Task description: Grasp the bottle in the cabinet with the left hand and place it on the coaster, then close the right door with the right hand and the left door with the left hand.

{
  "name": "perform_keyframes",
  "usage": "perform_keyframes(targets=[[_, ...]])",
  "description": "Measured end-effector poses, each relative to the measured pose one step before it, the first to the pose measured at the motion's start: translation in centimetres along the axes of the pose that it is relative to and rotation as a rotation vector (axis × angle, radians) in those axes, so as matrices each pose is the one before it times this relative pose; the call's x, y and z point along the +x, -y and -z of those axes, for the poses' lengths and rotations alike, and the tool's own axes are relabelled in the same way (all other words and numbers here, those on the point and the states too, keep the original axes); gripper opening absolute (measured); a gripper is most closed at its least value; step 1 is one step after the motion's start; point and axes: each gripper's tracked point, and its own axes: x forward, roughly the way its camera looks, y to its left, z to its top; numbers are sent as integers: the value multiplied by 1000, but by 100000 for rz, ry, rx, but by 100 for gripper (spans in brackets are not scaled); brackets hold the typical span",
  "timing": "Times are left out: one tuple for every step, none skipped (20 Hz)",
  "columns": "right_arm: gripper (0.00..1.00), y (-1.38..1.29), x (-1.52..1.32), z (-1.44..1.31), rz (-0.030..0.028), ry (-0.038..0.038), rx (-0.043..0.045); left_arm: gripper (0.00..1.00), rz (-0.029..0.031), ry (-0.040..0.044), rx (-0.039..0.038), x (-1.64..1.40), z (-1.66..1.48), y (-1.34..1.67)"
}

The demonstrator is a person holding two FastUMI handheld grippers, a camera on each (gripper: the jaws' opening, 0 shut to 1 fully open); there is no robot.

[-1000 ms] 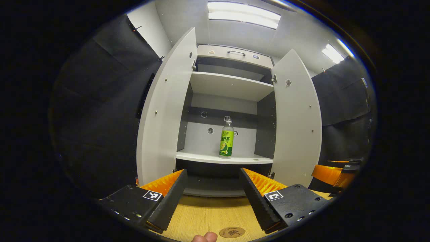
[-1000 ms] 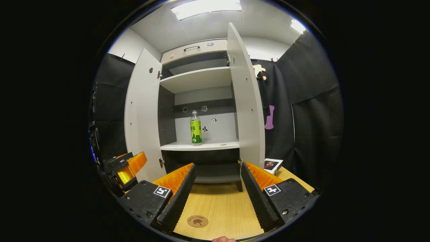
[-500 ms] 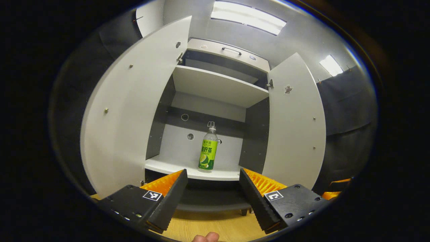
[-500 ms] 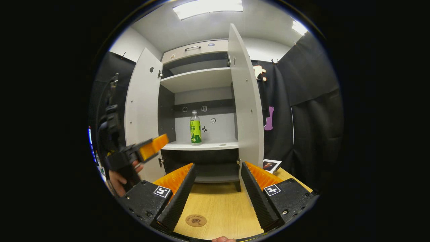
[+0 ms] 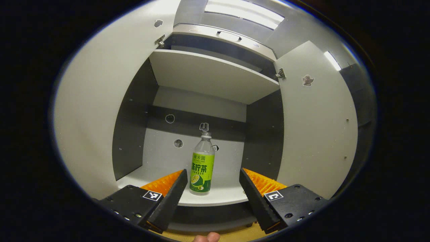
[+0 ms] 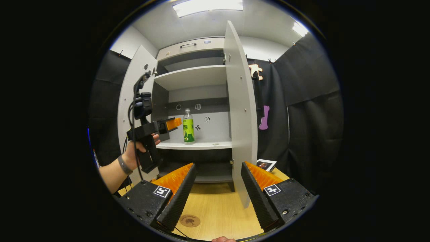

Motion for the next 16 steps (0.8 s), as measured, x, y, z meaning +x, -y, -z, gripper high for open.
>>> perform_keyframes(targets=[[83, 1, 174, -228, 89, 202, -233, 94, -279, -1225, 514, 1212, 170, -208], [83, 109, 219, -38, 293, 111, -424, 94, -305, -851, 500, 1209, 148, -219], [83, 138, 161, -46, 521, -61, -361, 94, -541, -130, 304, 1245, 27, -214], [83, 153, 120, 115, 567, -473, -16, 94, -36, -208, 388, 1163, 253, -18], [83, 143, 97, 88, 445, -561, 332, 99, 232, 71, 506, 1239, 117, 3], [83, 175, 4, 179, 323, -348, 251, 95, -273, -350, 433, 970, 220, -159], [83, 140, -51, 148, 493, -347, -69, 94, 364, -616, 232, 922, 441, 106], [83, 161, 1, 169, 665, -468, -213, 95, 655, -649, 67, 802, 503, 280], [83, 274, 30, -39, 916, 115, 119, 94, 103, -695, -65, 836, 240, -22], [83, 214, 131, -114, 685, 195, 437, 99, -571, -831, -18, 865, 272, -203], [83, 173, 179, -25, 544, -301, 417, 94, -916, -498, 80, 770, 213, -203], [83, 148, 181, 118, 572, -444, 316, 95, -526, -73, 22, 706, 124, -198], [83, 165, 231, -85, 448, 178, 322, 95, -707, -147, -157, 510, 198, -254], [83, 150, 102, -156, 512, 333, 293, 95, -781, -533, -511, 523, 198, -372], [83, 87, 89, -94, 431, -28, 185, 95, -529, -320, -761, 383, 117, -357], [83, 73, 72, 112, 371, -265, 65, 94, -907, -93, -827, 325, 46, -372]])
